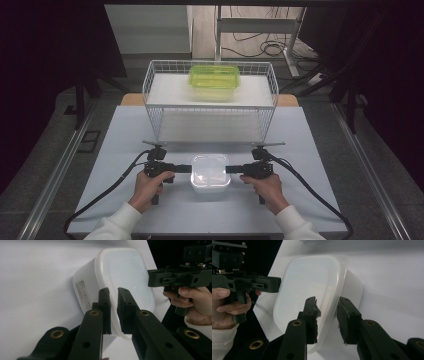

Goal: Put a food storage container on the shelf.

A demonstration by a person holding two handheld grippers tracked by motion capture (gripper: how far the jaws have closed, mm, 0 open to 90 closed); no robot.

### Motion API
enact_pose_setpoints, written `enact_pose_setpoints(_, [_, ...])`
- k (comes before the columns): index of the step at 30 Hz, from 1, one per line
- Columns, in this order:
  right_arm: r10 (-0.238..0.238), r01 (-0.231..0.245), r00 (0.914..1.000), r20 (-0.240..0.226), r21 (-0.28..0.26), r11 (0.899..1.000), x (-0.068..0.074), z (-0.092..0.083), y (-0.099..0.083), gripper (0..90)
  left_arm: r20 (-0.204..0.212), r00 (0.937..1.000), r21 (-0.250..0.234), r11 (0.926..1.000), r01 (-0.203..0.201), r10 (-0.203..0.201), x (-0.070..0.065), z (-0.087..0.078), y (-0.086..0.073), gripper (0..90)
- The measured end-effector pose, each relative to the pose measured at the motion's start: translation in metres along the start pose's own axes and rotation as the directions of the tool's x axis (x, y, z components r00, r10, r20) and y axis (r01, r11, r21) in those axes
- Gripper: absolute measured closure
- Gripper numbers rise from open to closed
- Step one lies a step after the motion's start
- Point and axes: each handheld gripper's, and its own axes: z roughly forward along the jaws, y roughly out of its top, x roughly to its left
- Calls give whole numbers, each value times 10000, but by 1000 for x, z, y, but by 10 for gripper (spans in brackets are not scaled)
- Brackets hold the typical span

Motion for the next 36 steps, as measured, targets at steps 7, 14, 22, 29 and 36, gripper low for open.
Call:
enact_pose_setpoints(7, [-13, 13, 10000, 23, 3, 10000, 0, 0, 0, 692, 26, 10000, -1, 10000, -27, 27, 1, 1, 0, 821])
enact_pose_setpoints(14, [-44, 44, 10000, -5, -1, 10000, -1, 1, 1, 689, 36, 10000, 64, 10000, -74, 74, 2, 3, 1, 771])
enact_pose_setpoints(22, [-46, 46, 10000, -26, 17, 10000, -2, 1, 1, 687, 129, 9999, 201, 9998, 33, -36, 5, 5, 2, 735])
enact_pose_setpoints(29, [64, -64, 10000, 7, 20, 10000, -2, 1, 1, 685, 146, 9994, 121, 9995, 309, -310, 5, 6, 1, 721])
enact_pose_setpoints(36, [70, -69, 10000, -51, 13, 10000, -2, 1, 1, 689, 409, 9980, 620, 9971, 451, -477, 9, 10, 2, 668])
